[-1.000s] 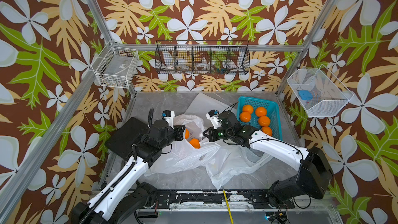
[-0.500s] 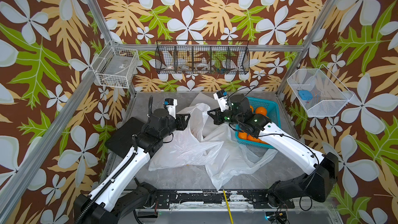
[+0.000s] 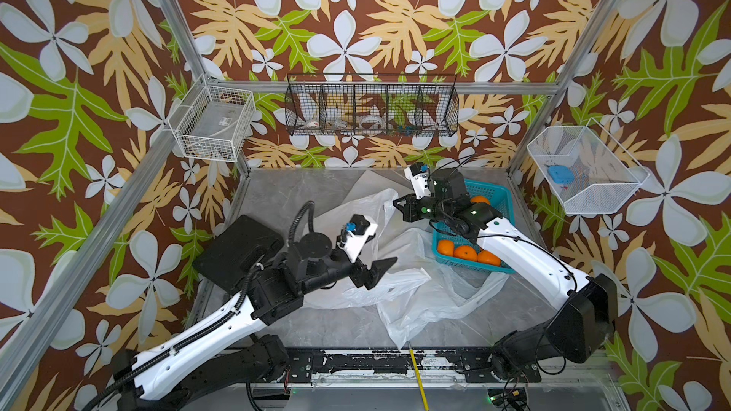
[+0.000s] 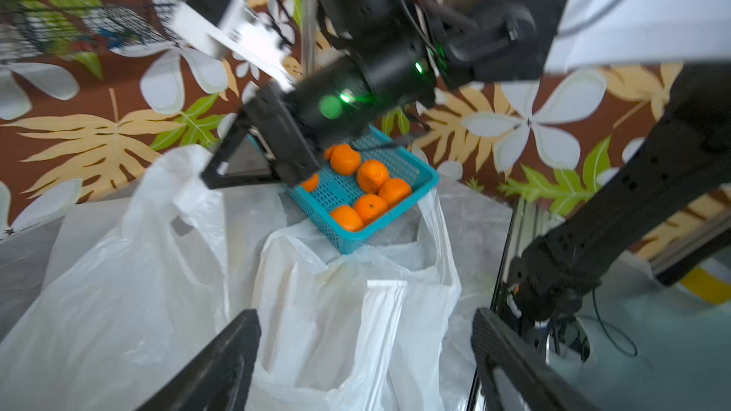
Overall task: Place the oranges into plastic bags & tie knots
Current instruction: Adjust the plastic bag at the center of the board.
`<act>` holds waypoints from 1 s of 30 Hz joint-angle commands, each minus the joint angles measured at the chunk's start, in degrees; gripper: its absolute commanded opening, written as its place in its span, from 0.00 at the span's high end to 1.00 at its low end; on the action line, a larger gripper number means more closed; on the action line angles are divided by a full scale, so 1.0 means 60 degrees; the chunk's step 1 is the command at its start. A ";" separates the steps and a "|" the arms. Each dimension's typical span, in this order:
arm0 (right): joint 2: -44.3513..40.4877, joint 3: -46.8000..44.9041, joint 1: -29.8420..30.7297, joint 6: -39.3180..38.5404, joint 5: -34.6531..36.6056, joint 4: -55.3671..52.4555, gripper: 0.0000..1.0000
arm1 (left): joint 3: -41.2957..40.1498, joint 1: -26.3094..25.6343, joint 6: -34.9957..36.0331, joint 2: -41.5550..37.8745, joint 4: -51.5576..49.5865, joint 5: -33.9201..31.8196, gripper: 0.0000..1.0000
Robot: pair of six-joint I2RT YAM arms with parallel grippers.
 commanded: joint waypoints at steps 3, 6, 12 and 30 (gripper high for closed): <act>0.0063 0.0011 -0.0181 0.0153 -0.0194 -0.0053 1.00 | 0.0711 -0.2294 0.0846 0.1815 -0.0944 -0.3934 0.08; 0.0084 0.0014 -0.0195 0.0154 -0.0247 -0.0081 1.00 | 0.1342 -0.3031 0.0828 0.3000 -0.1338 -0.5070 0.06; 0.0104 -0.0022 -0.0217 0.0118 -0.0308 -0.0114 1.00 | 0.2288 -0.3610 0.0881 0.5046 -0.1813 -0.6168 0.02; 0.0030 -0.0140 -0.0225 0.0140 -0.0395 -0.0144 1.00 | 0.2769 -0.3318 0.0872 0.7977 -0.1418 -0.7667 0.04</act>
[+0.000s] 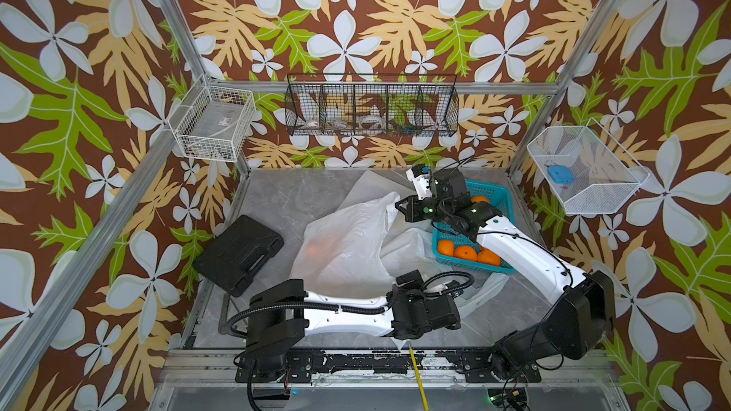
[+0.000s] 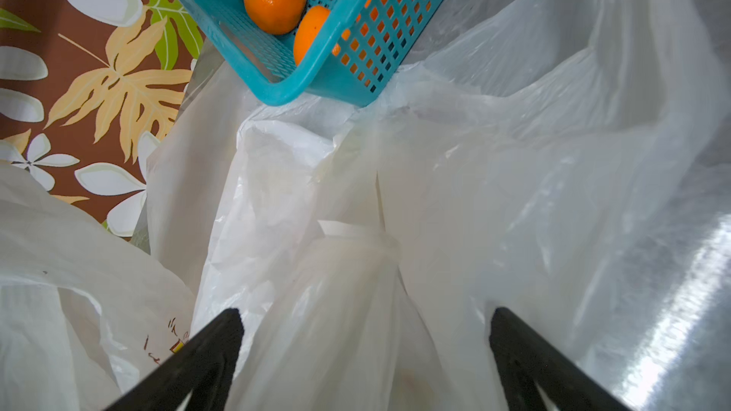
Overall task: Place the oranges into plastic bags & tie knots
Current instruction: Adjust the plastic bag at the center of the board.
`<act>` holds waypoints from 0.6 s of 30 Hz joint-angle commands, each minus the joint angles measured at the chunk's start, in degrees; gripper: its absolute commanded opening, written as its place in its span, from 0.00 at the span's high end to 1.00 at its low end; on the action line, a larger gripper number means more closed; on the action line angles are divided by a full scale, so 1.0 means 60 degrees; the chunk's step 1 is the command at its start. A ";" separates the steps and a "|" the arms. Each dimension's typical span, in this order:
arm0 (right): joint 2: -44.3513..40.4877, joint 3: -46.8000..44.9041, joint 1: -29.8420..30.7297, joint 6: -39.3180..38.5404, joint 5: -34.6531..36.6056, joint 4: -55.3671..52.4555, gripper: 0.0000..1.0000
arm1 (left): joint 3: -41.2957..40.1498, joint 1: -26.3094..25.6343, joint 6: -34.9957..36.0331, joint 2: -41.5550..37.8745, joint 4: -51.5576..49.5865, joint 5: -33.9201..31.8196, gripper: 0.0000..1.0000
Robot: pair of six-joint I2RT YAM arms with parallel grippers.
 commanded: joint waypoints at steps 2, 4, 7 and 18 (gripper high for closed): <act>-0.0098 -0.0020 0.0009 0.0000 -0.0062 -0.0038 1.00 | -0.0024 0.0150 -0.0056 0.0255 0.0296 -0.1080 0.16; -0.0142 -0.0042 0.0012 0.0022 -0.0061 -0.0024 1.00 | -0.0046 0.0205 -0.0044 0.0277 0.0309 -0.1355 0.34; -0.0177 0.0007 0.0012 0.0044 -0.0055 0.0011 1.00 | -0.0179 0.0312 -0.0030 -0.0048 0.0422 -0.1525 0.63; 0.0120 0.0928 0.0012 0.0085 -0.0663 0.0398 1.00 | -0.2187 0.0817 0.0328 -0.3959 0.1441 -0.1975 1.00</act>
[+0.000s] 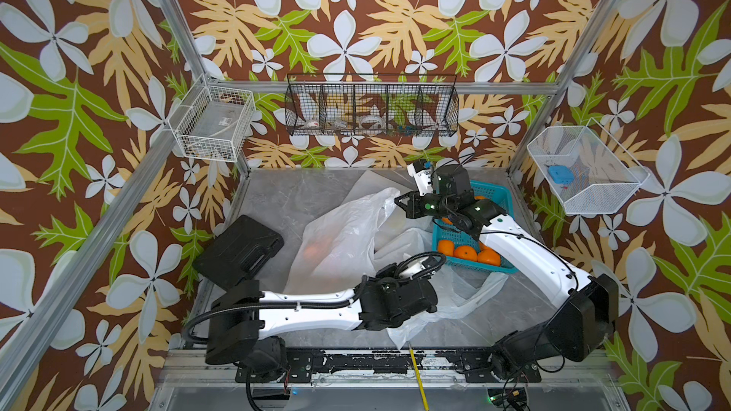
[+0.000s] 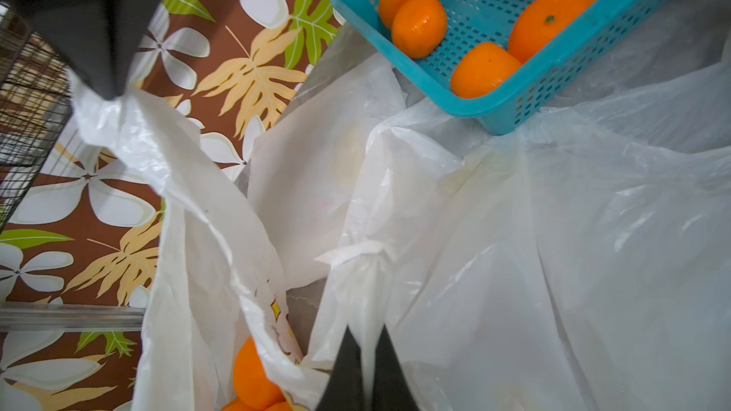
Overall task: Place the oranges into plastic bags & tie knots
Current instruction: Adjust the plastic bag at the center of the board.
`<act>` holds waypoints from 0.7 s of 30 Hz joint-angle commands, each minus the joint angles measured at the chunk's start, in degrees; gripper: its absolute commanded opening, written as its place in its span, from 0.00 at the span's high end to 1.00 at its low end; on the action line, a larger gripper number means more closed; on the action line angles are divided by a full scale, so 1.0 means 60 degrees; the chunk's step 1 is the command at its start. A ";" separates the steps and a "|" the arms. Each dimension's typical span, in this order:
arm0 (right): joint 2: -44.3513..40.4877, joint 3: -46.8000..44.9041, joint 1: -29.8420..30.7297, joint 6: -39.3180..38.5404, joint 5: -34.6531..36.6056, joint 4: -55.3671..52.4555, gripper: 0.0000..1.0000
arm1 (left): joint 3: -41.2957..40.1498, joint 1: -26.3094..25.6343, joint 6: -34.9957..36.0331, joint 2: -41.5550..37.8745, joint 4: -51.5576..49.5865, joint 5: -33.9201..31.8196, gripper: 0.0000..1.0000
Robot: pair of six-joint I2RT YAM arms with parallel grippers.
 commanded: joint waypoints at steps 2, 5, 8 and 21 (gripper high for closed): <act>0.0362 0.0783 0.0012 0.0095 -0.0649 0.0513 1.00 | -0.0918 0.0404 0.0078 -0.1897 0.0572 -0.0466 1.00; 0.0818 0.1663 0.0033 0.0139 -0.1095 0.0573 1.00 | -0.1506 0.0754 0.0299 -0.3700 0.0628 -0.0603 1.00; 0.1193 0.2509 0.0041 0.0211 -0.1381 0.0690 1.00 | -0.1628 0.1354 0.0715 -0.5425 0.0611 -0.0439 1.00; 0.0291 0.4598 -0.0309 0.0094 -0.0049 0.0055 1.00 | 0.1836 0.2808 0.2467 -0.7164 0.0513 0.1491 1.00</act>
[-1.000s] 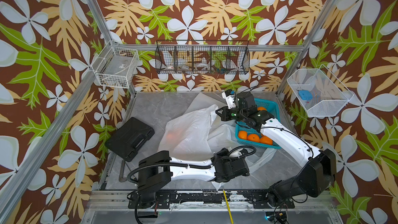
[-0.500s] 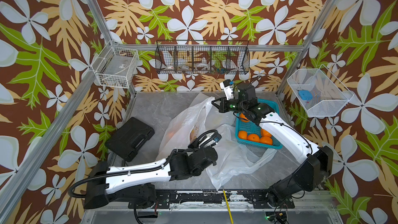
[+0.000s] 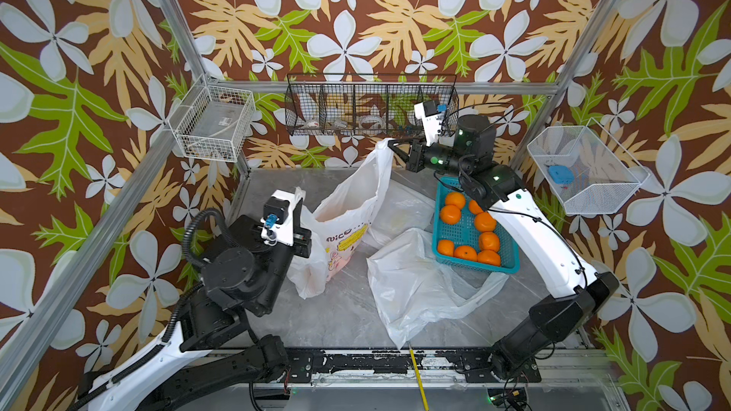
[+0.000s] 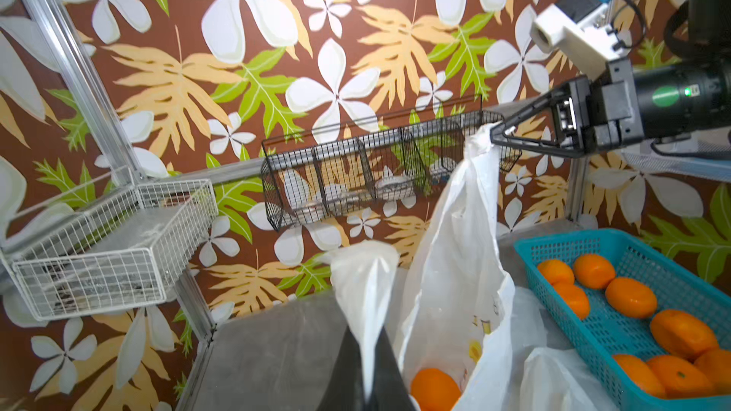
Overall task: Place the oranges into plastic bags & tie knots
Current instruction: Adjust the plastic bag at the center of the board.
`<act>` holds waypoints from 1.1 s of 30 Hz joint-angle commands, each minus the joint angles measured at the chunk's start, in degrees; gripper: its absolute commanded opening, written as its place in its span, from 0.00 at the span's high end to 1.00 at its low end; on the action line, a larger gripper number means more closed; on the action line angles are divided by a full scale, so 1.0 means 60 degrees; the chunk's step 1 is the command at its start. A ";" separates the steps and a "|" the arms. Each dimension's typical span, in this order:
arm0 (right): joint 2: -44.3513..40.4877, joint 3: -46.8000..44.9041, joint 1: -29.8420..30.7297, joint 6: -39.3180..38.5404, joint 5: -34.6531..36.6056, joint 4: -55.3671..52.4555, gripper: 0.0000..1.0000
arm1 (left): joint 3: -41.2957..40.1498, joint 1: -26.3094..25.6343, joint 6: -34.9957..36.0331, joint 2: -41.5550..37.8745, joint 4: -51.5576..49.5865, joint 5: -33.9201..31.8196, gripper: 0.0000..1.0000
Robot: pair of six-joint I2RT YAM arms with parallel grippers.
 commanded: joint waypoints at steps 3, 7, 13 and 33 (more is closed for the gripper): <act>-0.1338 -0.0711 -0.0341 0.0114 0.0954 0.0167 1.00 | 0.1170 0.0037 0.0385 0.0348 -0.0032 0.1089 1.00; -0.2165 -0.1166 -0.0387 -0.0157 0.1374 -0.0358 1.00 | 0.1655 0.0043 0.0298 0.0845 -0.0105 0.1420 1.00; -0.2936 -0.2264 -0.0441 -0.0236 0.1717 -0.0701 1.00 | 0.1784 0.1566 -0.0716 0.1568 -0.0119 0.3659 1.00; -0.3640 -0.4419 -0.1468 -0.2195 0.0175 -0.0131 0.50 | -0.1451 0.7250 -0.2970 0.2799 0.3894 1.5394 1.00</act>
